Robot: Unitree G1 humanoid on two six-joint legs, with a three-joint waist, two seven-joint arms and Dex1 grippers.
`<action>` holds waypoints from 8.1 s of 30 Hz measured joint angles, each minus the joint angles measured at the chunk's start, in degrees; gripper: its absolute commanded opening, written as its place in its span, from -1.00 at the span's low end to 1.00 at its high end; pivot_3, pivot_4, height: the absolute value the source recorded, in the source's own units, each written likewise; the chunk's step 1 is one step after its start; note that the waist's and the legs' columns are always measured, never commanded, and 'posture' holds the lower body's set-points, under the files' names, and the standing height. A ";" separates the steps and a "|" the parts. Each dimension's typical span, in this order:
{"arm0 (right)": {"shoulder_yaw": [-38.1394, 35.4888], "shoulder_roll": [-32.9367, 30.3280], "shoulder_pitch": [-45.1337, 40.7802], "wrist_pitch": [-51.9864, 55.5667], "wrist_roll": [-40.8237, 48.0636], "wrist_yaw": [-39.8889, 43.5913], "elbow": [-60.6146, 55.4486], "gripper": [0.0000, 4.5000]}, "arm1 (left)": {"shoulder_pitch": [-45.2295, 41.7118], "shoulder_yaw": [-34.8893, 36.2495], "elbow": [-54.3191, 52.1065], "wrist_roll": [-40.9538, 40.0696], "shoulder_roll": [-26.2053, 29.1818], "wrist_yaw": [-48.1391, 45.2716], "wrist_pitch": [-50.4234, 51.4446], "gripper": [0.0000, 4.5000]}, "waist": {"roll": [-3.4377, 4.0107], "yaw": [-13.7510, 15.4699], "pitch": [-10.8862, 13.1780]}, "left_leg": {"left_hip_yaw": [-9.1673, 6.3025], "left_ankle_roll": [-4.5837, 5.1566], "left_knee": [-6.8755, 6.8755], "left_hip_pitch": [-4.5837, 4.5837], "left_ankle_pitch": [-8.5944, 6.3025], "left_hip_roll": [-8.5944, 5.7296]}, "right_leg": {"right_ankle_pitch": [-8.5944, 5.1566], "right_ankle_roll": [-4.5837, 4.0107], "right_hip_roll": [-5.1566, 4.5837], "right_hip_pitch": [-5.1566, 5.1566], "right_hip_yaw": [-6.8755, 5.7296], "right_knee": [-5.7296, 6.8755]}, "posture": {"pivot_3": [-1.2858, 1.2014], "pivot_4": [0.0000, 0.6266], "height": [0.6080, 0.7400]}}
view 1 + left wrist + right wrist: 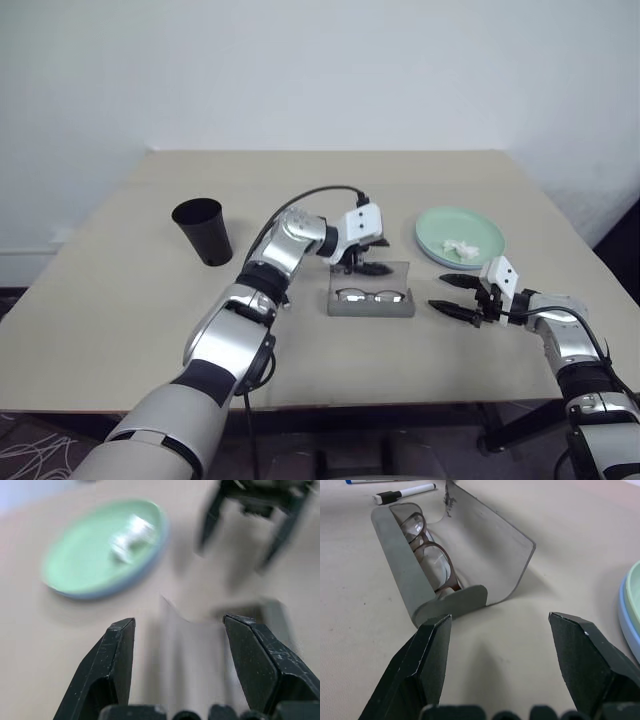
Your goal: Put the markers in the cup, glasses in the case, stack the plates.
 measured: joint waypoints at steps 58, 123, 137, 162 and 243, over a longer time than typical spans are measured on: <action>-0.01 1.09 -1.46 -1.74 -1.56 0.30 2.89 0.49 | 10.64 6.89 -15.17 1.24 -1.98 24.33 22.84 -0.99 | 0.00 -0.02 -0.03 | -0.02 0.04 0.10 0.02 0.02 0.15 | 0.31 0.24 -0.03 0.05 0.09 0.01 | 0.03 -1.00 0.88; -0.03 0.87 -2.21 2.46 -1.20 1.51 -0.41 0.49 | 19.37 32.92 -44.08 -4.41 -16.41 86.07 76.21 -0.99 | -0.02 -0.04 -0.02 | -0.02 -0.45 -0.06 0.10 0.00 -0.23 | 0.39 0.22 -0.01 0.06 -0.01 -0.04 | 0.03 -1.00 0.88; -0.01 0.92 -2.75 2.38 -1.53 1.48 -0.15 0.49 | 19.16 14.93 -42.09 -0.01 -2.77 72.60 37.57 -0.99 | -0.03 -0.17 -0.01 | -0.02 -0.44 -0.22 0.11 0.20 -0.20 | 0.52 -0.04 0.02 0.01 -0.02 -0.07 | 0.03 -1.00 0.88; -4.09 1.81 -3.14 15.03 7.51 3.99 -6.45 0.49 | 16.40 19.51 -25.02 6.50 7.76 87.76 15.22 -0.99 | -0.04 0.06 -0.02 | -0.02 -0.44 -0.21 0.06 0.18 -0.04 | 0.55 -0.03 -0.05 -0.01 -0.19 -0.08 | 0.03 -1.00 0.88; -4.38 1.26 -11.57 22.95 11.90 5.47 -16.95 0.49 | 14.79 18.43 -24.09 1.05 6.12 77.42 12.46 -0.20 | -0.05 0.06 -0.02 | 0.02 -0.69 -0.23 -0.12 0.03 0.00 | 0.59 -0.08 -0.08 -0.14 -0.37 -0.15 | 0.03 -1.00 0.88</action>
